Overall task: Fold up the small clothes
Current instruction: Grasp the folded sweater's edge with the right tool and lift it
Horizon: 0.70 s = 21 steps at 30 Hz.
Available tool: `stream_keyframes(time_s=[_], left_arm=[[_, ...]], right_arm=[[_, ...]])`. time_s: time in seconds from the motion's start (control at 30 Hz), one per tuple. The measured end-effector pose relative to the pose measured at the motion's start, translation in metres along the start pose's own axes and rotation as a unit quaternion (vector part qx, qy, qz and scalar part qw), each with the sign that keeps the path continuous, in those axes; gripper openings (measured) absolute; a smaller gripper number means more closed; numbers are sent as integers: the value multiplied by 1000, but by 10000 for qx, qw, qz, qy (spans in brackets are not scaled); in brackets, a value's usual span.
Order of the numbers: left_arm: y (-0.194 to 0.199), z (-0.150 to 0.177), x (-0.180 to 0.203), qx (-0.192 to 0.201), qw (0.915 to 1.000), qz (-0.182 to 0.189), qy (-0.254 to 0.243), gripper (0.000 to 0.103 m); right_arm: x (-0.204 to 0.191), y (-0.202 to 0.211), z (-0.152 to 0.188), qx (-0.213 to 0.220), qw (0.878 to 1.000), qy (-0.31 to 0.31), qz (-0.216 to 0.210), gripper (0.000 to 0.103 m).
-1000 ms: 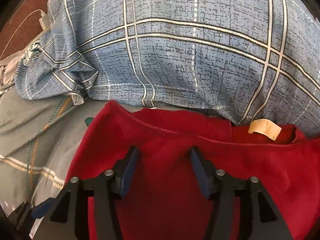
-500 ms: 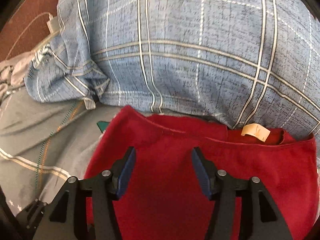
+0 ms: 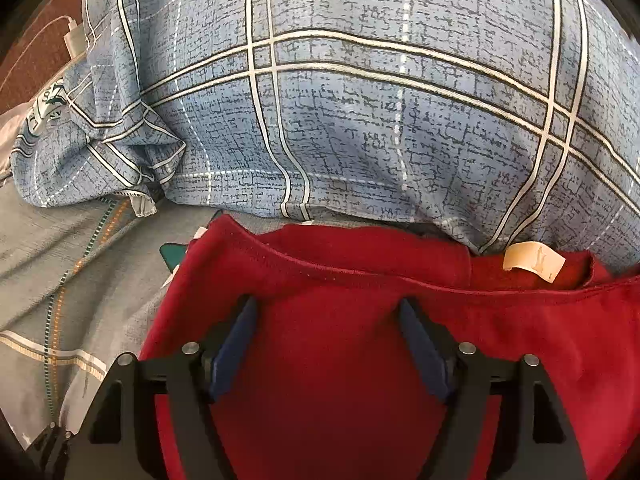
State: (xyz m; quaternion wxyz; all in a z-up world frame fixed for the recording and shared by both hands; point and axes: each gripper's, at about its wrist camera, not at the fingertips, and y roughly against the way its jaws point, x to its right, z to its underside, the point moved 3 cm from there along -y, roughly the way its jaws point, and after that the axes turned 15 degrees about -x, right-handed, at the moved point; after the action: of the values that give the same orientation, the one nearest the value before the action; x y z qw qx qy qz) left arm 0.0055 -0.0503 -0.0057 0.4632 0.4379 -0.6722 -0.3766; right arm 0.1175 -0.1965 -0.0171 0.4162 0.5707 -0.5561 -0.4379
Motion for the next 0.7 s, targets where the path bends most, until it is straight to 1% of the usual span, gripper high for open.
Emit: stream_keyframes(time_s=[0.1, 0.23, 0.33, 0.4, 0.47, 0.5, 0.57, 0.6, 0.63, 0.7], left_arm=[[0, 0, 0, -5, 10000, 11, -4, 72], [0, -2, -3, -53, 9998, 187, 72, 71], [0, 0, -3, -90, 9995, 293, 93, 71], [1, 2, -2, -96, 9993, 342, 70, 71], [2, 3, 0, -87, 9993, 365, 16, 71], [2, 3, 1, -80, 9993, 371, 4, 71], [3, 3, 1, -65, 9990, 451, 1, 71], [3, 3, 1, -57, 9987, 508, 7, 71], [3, 3, 1, -50, 9985, 541, 15, 71], [4, 3, 1, -34, 9983, 583, 31, 71]], right_arm=[[4, 3, 2, 30, 9998, -88, -195, 76], [7, 19, 7, 36, 9983, -197, -546, 75], [-1, 31, 6, 50, 9983, -90, -581, 75], [-10, 32, 4, -59, 9983, 27, -587, 79], [-23, 25, -4, -234, 9982, 150, -539, 79], [-31, 21, -7, -258, 9985, 222, -440, 79], [-45, 15, -9, -306, 9985, 348, -301, 79], [-49, 15, -4, -347, 9982, 392, -292, 79], [-56, 6, -6, -466, 9976, 459, -239, 80], [-64, -6, -8, -609, 9963, 600, 86, 82]])
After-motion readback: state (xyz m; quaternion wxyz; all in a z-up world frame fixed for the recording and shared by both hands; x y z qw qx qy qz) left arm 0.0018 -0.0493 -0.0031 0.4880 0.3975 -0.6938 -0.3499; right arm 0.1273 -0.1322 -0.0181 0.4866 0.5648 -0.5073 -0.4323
